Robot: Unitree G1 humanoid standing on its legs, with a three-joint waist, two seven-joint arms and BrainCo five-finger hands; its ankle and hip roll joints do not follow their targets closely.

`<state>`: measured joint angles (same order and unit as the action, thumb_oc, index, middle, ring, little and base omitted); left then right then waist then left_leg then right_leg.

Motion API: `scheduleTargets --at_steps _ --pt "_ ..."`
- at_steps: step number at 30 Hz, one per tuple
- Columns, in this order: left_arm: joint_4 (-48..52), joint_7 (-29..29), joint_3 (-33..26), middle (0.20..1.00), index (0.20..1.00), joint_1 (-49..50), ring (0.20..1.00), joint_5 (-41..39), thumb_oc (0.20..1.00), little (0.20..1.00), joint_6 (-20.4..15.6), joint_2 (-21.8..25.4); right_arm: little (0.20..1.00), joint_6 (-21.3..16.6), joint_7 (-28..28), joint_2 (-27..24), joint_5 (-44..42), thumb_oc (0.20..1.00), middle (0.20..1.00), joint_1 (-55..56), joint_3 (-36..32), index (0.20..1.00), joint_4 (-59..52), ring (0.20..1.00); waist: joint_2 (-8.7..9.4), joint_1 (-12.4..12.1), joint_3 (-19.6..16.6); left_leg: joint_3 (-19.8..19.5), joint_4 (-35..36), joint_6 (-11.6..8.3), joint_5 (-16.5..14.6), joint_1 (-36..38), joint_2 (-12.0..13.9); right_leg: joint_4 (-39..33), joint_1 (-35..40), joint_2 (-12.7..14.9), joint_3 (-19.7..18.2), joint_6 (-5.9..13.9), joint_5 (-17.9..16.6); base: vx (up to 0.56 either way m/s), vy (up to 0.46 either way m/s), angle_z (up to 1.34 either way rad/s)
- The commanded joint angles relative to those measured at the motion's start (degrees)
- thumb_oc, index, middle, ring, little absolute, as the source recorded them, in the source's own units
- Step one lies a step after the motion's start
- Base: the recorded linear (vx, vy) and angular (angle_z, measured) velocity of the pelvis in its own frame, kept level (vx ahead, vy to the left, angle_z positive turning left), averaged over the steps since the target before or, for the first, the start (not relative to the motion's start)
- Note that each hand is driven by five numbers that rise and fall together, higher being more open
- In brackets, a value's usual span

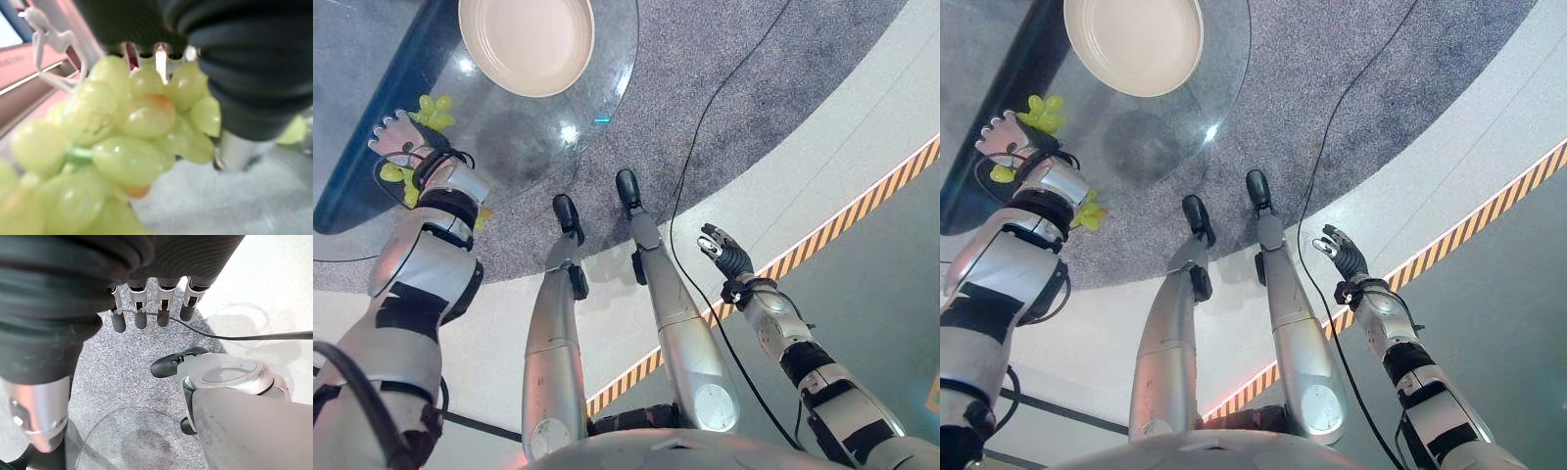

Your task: Pick up fruits into the plate

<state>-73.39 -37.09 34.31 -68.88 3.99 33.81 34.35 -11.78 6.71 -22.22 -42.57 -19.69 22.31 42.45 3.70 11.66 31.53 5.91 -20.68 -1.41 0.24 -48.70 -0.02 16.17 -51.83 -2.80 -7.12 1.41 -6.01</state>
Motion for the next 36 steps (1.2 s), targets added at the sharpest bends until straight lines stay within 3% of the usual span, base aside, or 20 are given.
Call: scheduleTargets --at_steps 1,9,14,23,25,26,29,36 --pt "-1.4 0.1 -0.3 0.2 0.2 2.7 0.2 2.3 0.2 0.2 3.0 2.8 1.0 -1.5 0.9 0.4 -1.4 1.0 1.0 3.2 0.9 1.0 -2.7 1.0 1.1 -0.6 -1.7 -5.6 1.7 0.57 -2.1 3.1 -3.2 8.2 0.2 -4.8 3.0 -0.37 7.5 0.0 0.0 0.0" --pt "-2.5 -0.2 0.3 0.2 0.2 2.0 0.2 2.3 0.2 0.2 0.8 2.7 1.0 -1.4 1.2 0.8 -1.1 1.0 1.0 2.5 1.1 1.0 -3.0 1.0 0.71 -0.8 -1.7 -5.9 2.9 0.51 -1.6 4.6 -3.7 7.3 1.6 -4.7 3.0 -0.27 7.1 -0.03 0.009 0.02" --pt "-1.1 -1.1 -0.3 0.2 0.2 2.9 0.2 0.1 0.2 0.2 -2.9 2.6 1.0 -1.5 0.9 0.9 -0.8 1.0 1.0 3.0 1.1 1.0 -3.2 1.0 0.39 -1.1 -1.7 -6.1 4.3 0.67 -1.5 7.5 -3.6 6.6 3.9 -4.6 3.0 -0.13 7.1 -0.05 0.01 0.04" --pt "7.3 -0.9 -6.3 0.2 0.2 10.4 0.2 -5.6 0.2 0.2 -17.9 2.9 1.0 -0.5 -0.4 1.2 1.3 1.0 1.0 5.0 -1.2 1.0 -5.1 1.0 -2.03 -3.0 -1.7 -6.4 9.3 0.69 -1.4 18.9 -3.2 3.8 14.0 -2.7 3.7 0.7 8.3 -0.03 0.032 0.04" --pt "9.6 -0.5 -7.1 0.2 0.2 11.5 0.2 -6.0 0.2 0.2 -19.8 3.4 1.0 -0.6 -0.3 1.2 1.5 1.0 1.0 5.2 -1.8 1.0 -5.2 1.0 -2.4 -3.3 -1.7 -6.3 10.1 0.59 -1.3 20.5 -3.0 3.1 15.7 -2.2 4.0 0.87 8.2 -0.02 0.022 0.1" --pt "13.6 1.3 -8.5 0.2 0.2 14.2 0.2 -6.5 0.2 0.2 -23.5 3.8 1.0 -0.6 -0.1 1.2 1.9 1.0 1.0 6.1 -2.9 1.0 -5.5 1.0 -2.88 -3.8 -1.7 -6.3 11.1 0.53 -1.5 23.7 -2.8 2.2 19.0 -1.3 4.6 1.22 8.5 -0.01 0.022 0.13" --pt "20.3 4.9 -10.7 0.2 0.2 18.5 0.2 -6.4 0.2 0.2 -27.9 4.5 1.0 0.5 -0.2 1.4 2.9 1.0 1.0 7.7 -5.0 1.0 -6.2 1.0 -3.61 -4.5 -1.7 -5.7 13.0 0.29 -1.9 29.8 -2.3 0.7 25.1 0.3 5.4 1.75 9.0 0.05 0.03 0.17" --pt "37.8 13.2 -14.1 0.2 0.2 28.2 0.2 -5.5 0.2 0.2 -33.4 7.8 1.0 -0.2 0.9 1.7 4.6 1.0 1.0 12.1 -8.8 1.0 -11.1 1.0 -5.14 -5.9 -6.5 -6.3 16.3 0.05 -2.7 38.4 -2.6 -3.6 35.1 3.3 7.3 2.49 9.4 0.08 0.014 0.19"
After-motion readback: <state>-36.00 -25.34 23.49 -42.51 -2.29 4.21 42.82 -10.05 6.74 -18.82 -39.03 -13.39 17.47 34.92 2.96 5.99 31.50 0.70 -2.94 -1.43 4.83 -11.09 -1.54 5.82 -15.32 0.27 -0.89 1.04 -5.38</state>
